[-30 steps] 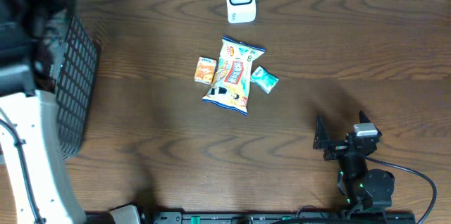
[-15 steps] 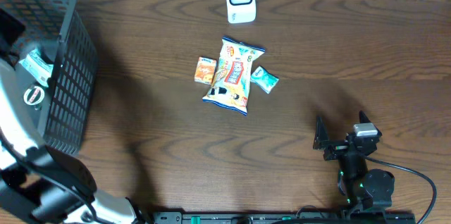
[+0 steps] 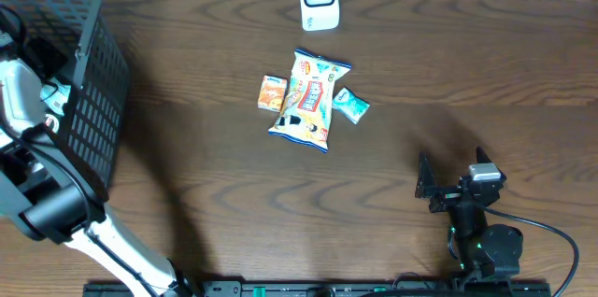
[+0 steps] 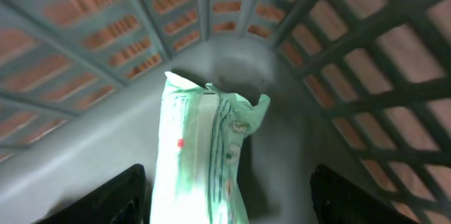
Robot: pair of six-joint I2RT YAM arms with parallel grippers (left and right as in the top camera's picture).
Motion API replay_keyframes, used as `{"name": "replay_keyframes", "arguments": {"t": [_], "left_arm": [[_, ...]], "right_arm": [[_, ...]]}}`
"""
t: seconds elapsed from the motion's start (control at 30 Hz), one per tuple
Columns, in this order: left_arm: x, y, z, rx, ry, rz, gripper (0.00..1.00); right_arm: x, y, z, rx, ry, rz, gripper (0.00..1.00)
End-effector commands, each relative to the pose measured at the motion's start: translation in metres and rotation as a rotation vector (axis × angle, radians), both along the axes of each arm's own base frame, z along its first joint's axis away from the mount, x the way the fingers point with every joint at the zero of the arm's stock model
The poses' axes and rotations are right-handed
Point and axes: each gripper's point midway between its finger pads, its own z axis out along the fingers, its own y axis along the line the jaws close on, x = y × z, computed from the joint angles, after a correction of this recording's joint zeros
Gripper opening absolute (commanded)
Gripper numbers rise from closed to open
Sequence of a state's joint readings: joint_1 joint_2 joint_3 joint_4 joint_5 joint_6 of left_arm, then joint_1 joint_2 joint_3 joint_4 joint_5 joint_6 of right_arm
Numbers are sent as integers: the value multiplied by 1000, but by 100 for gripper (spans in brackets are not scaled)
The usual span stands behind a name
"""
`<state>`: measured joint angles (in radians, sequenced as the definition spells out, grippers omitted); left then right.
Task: Scan the item barcode
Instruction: 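Reach the left gripper into the basket and grasp the mint-green wrapped pack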
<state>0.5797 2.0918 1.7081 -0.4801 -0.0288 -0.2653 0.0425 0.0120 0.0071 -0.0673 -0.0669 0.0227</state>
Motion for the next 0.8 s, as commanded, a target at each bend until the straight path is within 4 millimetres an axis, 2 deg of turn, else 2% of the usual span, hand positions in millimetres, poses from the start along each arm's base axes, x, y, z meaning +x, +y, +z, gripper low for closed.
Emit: {"name": "replay_keyframes", "arguments": {"t": [0.0,0.4,0.43,0.47,0.5,0.57,0.63,0.7,0.77], "left_arm": [[6,3,-15,2,7,-2,73],[7,2,-70,-39,80,-6,71],[7,2,-72,-40,83,-6,65],[6,2,-72,-41,83,-6,54],[7,2,-72,-40,83,-6,48],[7,2,-70,-39,81,-6,42],[5,1,-68,-40,82,-6,28],[4,1,-61,-38,78,-5,8],[3,0,-49,-32,68,-6,8]], "right_arm": [[0,-1,0,14,1,-4,99],[0,-1,0,14,1,-4,99],[0,-1,0,14,1,-4,99],[0,-1,0,14,1,-4,99],[0,-1,0,14,1,-4,99],[0,-1,0,14,1,-4,99],[0,-1,0,14,1,-4,99],[0,-1,0,14,1,-4,99],[0,-1,0,14,1,-4,99]]}}
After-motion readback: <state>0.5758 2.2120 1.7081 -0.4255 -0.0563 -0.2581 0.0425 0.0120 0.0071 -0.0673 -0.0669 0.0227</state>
